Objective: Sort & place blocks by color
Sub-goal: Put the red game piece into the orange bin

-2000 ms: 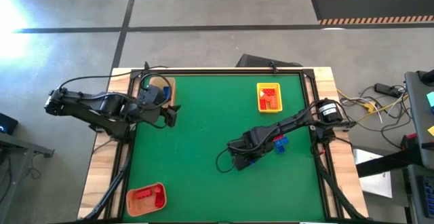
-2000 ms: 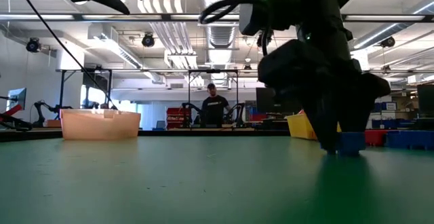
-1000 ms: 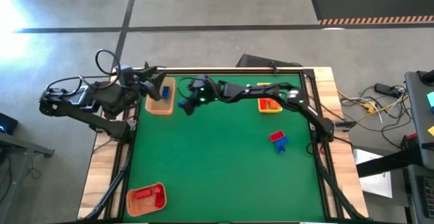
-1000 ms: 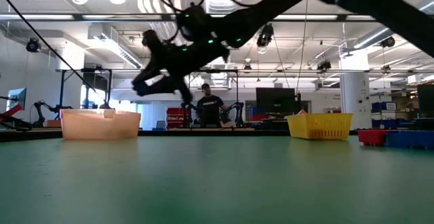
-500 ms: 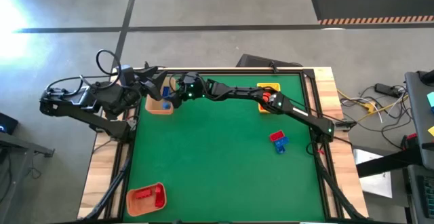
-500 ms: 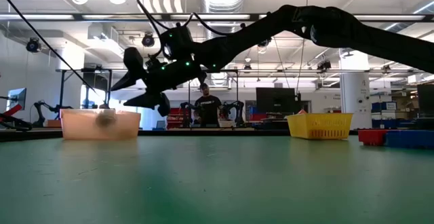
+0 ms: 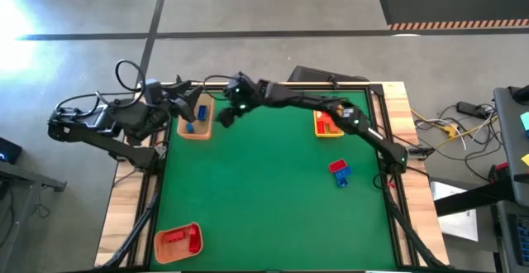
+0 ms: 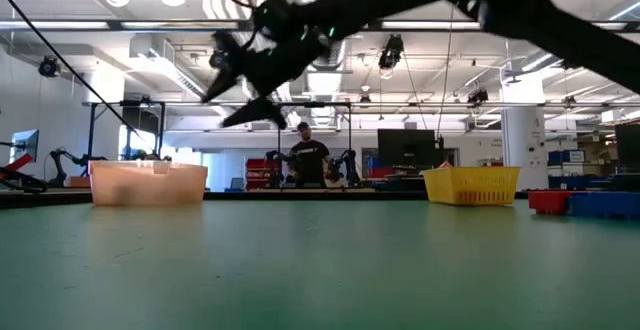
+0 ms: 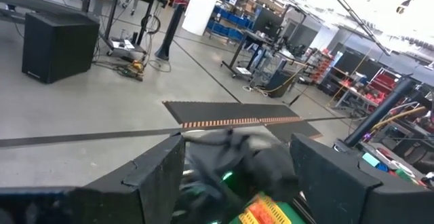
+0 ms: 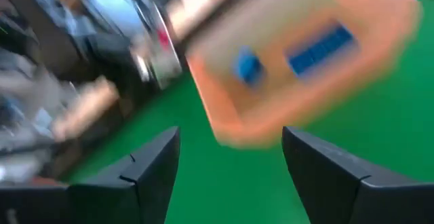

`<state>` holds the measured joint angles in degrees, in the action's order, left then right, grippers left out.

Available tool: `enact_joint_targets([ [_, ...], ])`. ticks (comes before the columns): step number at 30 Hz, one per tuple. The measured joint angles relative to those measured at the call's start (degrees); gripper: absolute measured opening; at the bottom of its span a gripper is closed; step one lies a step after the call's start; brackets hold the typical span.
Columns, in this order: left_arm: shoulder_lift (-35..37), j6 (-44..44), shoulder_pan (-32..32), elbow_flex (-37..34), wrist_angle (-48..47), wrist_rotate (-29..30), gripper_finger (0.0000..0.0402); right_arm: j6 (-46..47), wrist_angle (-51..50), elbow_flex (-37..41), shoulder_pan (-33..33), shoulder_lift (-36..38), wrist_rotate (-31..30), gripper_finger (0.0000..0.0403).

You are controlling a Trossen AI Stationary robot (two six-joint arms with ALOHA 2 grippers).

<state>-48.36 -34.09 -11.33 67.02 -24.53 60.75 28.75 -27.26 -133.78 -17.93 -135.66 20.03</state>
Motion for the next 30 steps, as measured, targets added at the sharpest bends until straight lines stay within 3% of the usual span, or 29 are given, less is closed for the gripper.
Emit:
enact_joint_targets([
  [6, 0.1, 1.8, 0.0, 0.0, 0.0, 0.0, 0.0248, -5.4, -41.0, 0.8, 1.5, 11.3, -2.8, 0.0250],
  [10, -0.2, 3.4, 0.0, 0.0, 0.0, 0.0, 0.0248, -6.3, -52.8, 7.3, 4.9, 18.6, -6.6, 0.0269],
  [16, -0.3, 5.6, 0.0, 0.0, 0.0, 0.0, 0.0248, -11.8, -54.9, 27.5, 10.5, 33.0, -6.3, 0.0295],
  [19, -0.5, 6.0, 0.0, 0.0, 0.0, 0.0, 0.0248, -12.7, -53.3, 40.1, 12.0, 39.8, -6.5, 0.0294],
  [23, -0.8, 7.4, 0.0, 0.0, 0.0, 0.0, 0.0248, -20.6, -48.8, 56.5, 13.7, 47.7, -7.1, 0.0280],
  [30, -1.3, 7.9, 0.0, 0.0, 0.0, 0.0, 0.0248, -24.7, -38.6, 74.1, 13.7, 51.4, -10.5, 0.0251],
])
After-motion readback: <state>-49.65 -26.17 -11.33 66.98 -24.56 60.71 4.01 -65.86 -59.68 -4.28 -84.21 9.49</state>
